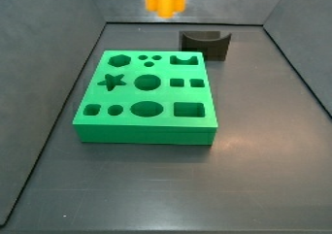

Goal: Insert the 3 prong object.

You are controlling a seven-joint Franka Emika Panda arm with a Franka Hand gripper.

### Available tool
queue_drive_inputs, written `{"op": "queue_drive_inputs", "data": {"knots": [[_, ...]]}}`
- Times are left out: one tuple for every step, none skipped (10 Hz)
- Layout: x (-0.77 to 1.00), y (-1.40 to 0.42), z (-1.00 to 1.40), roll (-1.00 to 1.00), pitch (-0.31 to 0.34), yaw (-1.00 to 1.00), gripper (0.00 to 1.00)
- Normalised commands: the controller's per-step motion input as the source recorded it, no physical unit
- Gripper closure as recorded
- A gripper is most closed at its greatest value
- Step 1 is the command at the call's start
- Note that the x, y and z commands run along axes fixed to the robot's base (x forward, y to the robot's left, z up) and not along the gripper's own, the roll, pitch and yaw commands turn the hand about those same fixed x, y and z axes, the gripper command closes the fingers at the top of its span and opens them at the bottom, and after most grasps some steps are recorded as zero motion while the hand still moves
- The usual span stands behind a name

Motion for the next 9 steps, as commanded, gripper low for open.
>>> {"op": "queue_drive_inputs", "data": {"knots": [[0.00,0.71,-0.80,0.27,-0.073,0.10,1.00],[0.00,0.71,-0.79,0.28,-0.071,0.09,1.00],[0.00,0.69,-0.83,0.26,-0.073,0.07,1.00],[-0.05,0.69,-0.87,0.23,-0.074,0.06,1.00],[-0.08,0.62,-0.85,0.19,-0.106,0.01,1.00],[-0.04,0.49,-0.83,0.13,-0.141,0.00,1.00],[-0.09,0.41,-0.81,0.10,-0.173,0.00,1.00],[-0.09,0.31,-0.73,0.07,-0.203,0.00,1.00],[0.00,0.20,-0.45,0.00,-0.094,0.00,1.00]]}}
